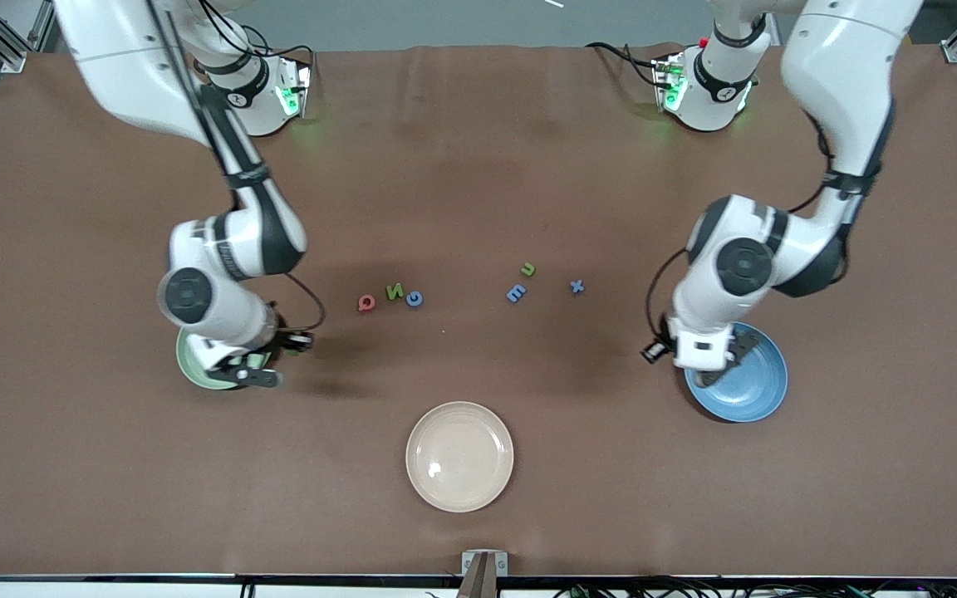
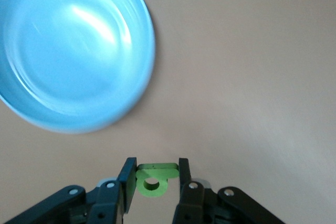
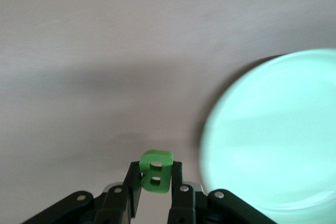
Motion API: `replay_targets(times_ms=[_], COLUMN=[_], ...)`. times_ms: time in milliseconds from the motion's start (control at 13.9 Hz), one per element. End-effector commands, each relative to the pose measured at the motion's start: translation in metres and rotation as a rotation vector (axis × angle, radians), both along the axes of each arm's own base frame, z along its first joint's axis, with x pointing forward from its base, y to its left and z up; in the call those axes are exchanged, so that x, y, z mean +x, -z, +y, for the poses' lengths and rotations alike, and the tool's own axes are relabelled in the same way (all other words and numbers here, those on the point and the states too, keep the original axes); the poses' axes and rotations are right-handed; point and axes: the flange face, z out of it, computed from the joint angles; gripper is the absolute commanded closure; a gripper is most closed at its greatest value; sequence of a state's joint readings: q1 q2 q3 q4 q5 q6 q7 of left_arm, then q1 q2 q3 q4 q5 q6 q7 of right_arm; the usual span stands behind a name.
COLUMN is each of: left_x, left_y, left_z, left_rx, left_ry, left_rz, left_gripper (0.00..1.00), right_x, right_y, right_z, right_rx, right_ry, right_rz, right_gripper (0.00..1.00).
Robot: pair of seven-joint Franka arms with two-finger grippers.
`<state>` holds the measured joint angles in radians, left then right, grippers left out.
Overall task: Sort upper and lower case letters into plates
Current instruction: 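Carry B over the green plate while the left gripper carries b to blue plate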
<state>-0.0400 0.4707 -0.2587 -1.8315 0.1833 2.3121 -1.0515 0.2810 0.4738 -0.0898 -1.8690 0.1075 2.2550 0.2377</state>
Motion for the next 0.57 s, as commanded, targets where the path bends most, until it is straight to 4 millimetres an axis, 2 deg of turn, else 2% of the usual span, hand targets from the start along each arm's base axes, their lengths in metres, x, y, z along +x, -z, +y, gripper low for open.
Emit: replay_targets(times_ms=[0, 144, 216, 287, 359, 431, 503], left_x=[0.012, 0.017, 0.018, 0.018, 0.017, 0.017, 0.015], left_y=[0.012, 0.03, 0.039, 0.045, 0.047, 0.047, 0.047], left_z=[0.06, 0.097, 0.112, 0.114, 0.114, 0.114, 0.111], left_rx=[0.016, 0.013, 0.023, 0.036, 0.037, 0.037, 0.038], left_ry=[0.038, 0.028, 0.019, 0.032, 0.034, 0.025, 0.021], left_rz=[0.022, 0.044, 0.052, 0.051, 0.053, 0.055, 0.056], left_gripper=[0.99, 0.91, 0.82, 0.73, 0.47, 0.06, 0.0], right_x=[-0.025, -0.034, -0.039, -0.046, -0.051, -0.054, -0.055], right_y=[-0.002, 0.01, 0.017, 0.026, 0.034, 0.04, 0.042], right_z=[-0.04, -0.067, -0.075, -0.079, -0.082, -0.085, -0.09], right_rx=[0.022, 0.026, 0.026, 0.024, 0.022, 0.019, 0.019], right_ry=[-0.066, -0.073, -0.07, -0.066, -0.063, -0.058, -0.05], right_rz=[0.026, 0.053, 0.058, 0.058, 0.052, 0.05, 0.045], right_gripper=[1.0, 1.0, 1.0, 1.0, 0.99, 0.99, 0.99])
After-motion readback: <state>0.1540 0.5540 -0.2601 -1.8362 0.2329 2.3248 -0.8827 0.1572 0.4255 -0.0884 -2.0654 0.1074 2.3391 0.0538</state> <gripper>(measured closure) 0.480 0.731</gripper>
